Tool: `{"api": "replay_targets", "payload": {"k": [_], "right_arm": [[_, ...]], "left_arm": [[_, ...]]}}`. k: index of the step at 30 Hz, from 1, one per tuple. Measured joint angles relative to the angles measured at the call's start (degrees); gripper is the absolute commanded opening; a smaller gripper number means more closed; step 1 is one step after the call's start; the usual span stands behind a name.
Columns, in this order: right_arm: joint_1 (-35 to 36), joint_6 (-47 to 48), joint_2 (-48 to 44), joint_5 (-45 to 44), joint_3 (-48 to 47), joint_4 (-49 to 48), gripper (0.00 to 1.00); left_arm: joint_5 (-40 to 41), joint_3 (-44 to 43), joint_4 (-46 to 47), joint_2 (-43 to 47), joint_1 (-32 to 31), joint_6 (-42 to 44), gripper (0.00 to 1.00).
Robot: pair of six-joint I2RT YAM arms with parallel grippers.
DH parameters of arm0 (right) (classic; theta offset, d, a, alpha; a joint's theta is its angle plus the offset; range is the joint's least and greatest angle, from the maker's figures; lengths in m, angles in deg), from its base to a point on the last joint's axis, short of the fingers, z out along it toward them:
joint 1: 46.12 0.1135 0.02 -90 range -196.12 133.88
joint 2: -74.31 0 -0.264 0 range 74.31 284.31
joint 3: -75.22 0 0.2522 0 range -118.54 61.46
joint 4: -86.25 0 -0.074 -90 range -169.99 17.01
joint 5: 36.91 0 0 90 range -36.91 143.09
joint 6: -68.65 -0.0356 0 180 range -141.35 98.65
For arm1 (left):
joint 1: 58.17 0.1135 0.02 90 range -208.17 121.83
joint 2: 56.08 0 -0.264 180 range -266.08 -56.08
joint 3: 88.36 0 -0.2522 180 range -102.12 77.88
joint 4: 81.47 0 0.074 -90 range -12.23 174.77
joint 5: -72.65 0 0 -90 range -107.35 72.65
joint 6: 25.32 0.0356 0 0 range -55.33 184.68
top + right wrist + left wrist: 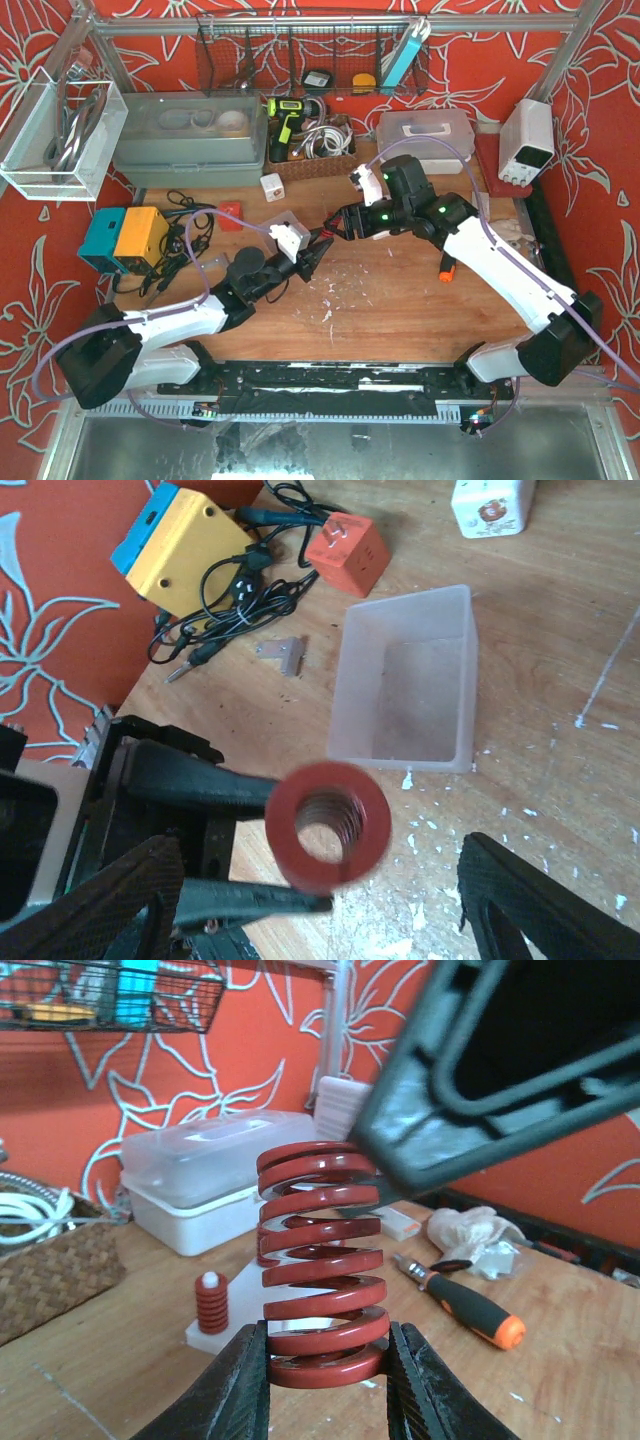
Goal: Install the large spring
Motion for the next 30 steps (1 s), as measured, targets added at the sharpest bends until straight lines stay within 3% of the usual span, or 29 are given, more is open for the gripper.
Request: {"api": "replay_targets", "payload": {"k": [10, 14, 17, 22, 26, 29, 30], "right_arm": [[0.72, -0.35, 3.39, 3.06, -0.57, -1.66, 0.58], [0.79, -0.48, 3.39, 3.41, -0.55, -2.19, 0.43], [0.79, -0.44, 3.39, 3.39, -0.44, -2.71, 0.26], [0.74, -0.52, 3.19, 3.19, 0.72, -4.00, 0.00], [0.85, -0.72, 2.05, 1.81, 2.51, -6.14, 0.00], [1.11, -0.85, -0.31, -2.56, 4.50, -7.15, 0.00], [1.07, -0.85, -1.31, -4.50, 5.40, -7.82, 0.00]], "left_arm": [[-2.14, 0.04, 1.20, -0.94, -0.63, 2.23, 0.00], [-2.54, 0.04, 1.40, -1.16, -0.85, 2.54, 0.00], [-2.69, 0.20, 1.95, -1.31, -0.87, 2.86, 0.01], [-2.01, 1.01, 2.95, -1.31, -0.90, 3.17, 0.27], [0.52, 1.09, 2.80, -1.31, -1.44, 2.89, 0.64], [4.94, 0.98, 1.60, -1.29, -1.51, 2.60, 0.99], [6.51, 0.87, 0.81, -1.29, -1.51, 2.60, 1.00]]}}
